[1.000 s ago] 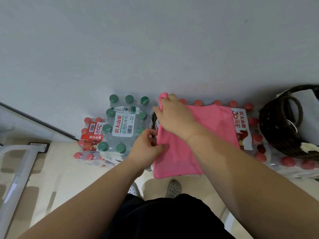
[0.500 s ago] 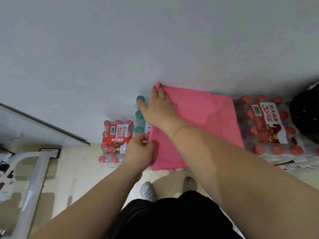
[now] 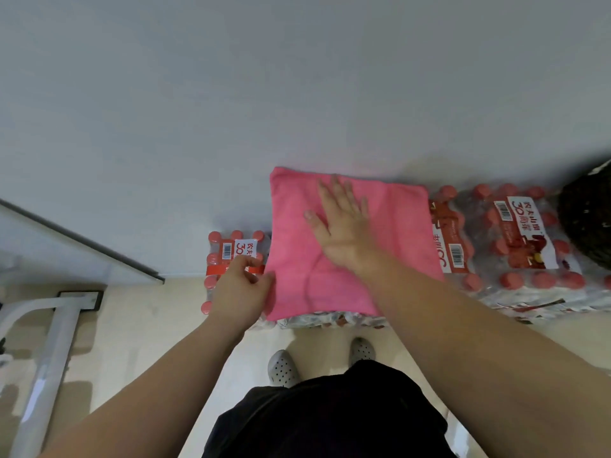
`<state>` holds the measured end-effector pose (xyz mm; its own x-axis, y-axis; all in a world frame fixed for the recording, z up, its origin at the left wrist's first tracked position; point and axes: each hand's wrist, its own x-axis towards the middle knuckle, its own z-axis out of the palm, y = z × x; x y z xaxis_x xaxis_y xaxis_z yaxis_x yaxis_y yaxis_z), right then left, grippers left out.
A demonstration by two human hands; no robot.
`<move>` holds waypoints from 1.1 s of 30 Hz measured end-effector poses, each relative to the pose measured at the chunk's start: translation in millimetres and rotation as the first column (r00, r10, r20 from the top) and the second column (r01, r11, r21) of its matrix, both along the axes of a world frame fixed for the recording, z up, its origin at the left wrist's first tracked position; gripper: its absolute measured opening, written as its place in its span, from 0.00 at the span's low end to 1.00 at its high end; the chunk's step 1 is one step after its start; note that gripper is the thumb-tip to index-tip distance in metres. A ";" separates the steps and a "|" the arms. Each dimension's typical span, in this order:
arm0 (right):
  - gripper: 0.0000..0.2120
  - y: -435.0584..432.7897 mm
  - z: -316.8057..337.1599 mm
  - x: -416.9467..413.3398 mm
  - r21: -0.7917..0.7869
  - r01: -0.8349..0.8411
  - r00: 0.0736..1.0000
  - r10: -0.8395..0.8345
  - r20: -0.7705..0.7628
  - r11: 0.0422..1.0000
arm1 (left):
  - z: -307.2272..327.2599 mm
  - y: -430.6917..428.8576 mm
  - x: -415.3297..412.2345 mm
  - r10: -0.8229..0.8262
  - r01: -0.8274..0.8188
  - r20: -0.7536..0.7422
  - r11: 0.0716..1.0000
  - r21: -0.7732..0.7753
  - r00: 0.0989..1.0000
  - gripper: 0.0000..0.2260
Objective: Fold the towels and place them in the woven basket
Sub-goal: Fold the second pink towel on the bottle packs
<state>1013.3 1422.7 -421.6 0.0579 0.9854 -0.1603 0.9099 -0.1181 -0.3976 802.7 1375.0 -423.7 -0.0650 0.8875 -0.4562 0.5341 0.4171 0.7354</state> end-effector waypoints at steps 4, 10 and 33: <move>0.34 -31.6 -4.7 60.5 -0.030 0.169 0.978 -0.164 0.129 0.985 | 11.5 -0.1 15.4 0.003 0.034 -0.125 0.958 0.286 0.992 0.10; 0.38 -48.7 -3.3 114.6 -0.069 0.142 0.971 -0.126 0.204 0.987 | 25.3 -7.6 69.5 -0.370 0.440 -0.242 0.700 0.562 0.897 0.12; 0.38 -32.7 -1.3 195.7 0.020 -0.397 0.911 0.392 0.127 0.917 | -1.2 -95.8 224.0 -0.105 0.370 -0.580 0.856 0.361 0.808 0.15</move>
